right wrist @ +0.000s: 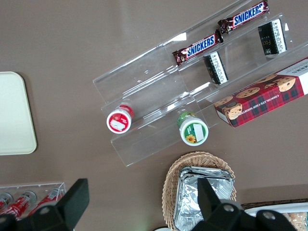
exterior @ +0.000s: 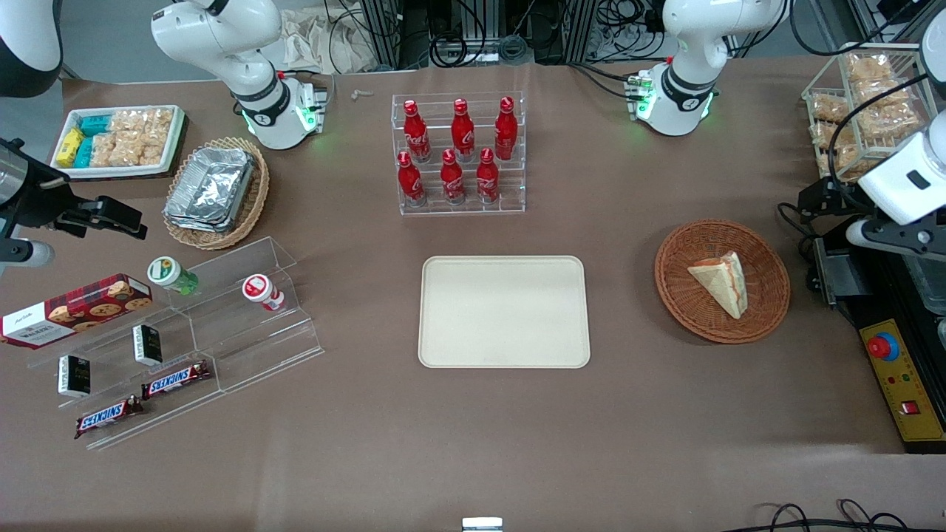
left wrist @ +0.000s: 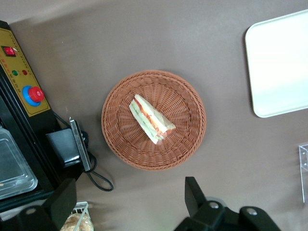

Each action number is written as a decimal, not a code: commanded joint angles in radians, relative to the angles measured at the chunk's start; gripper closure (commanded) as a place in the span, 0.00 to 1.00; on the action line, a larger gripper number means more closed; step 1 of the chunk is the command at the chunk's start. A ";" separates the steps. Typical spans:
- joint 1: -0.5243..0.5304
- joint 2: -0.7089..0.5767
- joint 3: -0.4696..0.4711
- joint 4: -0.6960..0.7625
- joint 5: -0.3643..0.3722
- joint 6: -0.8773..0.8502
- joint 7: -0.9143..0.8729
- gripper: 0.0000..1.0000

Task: Place sandwich from basket to tray
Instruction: 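Move the left gripper over the wrapped sandwich in the wicker basket, then lower the left gripper and close it on the wrapped sandwich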

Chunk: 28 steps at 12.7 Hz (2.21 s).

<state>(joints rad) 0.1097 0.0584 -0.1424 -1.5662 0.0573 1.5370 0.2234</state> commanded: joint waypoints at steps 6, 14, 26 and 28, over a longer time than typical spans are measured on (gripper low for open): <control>-0.010 0.043 -0.006 0.028 0.003 -0.046 -0.153 0.00; 0.045 -0.170 0.023 -0.470 -0.016 0.281 -0.533 0.00; 0.033 -0.129 0.017 -0.791 -0.011 0.696 -0.906 0.00; 0.033 -0.100 0.017 -0.839 -0.011 0.788 -0.917 0.00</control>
<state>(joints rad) 0.1460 -0.0433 -0.1251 -2.3446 0.0511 2.2404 -0.6561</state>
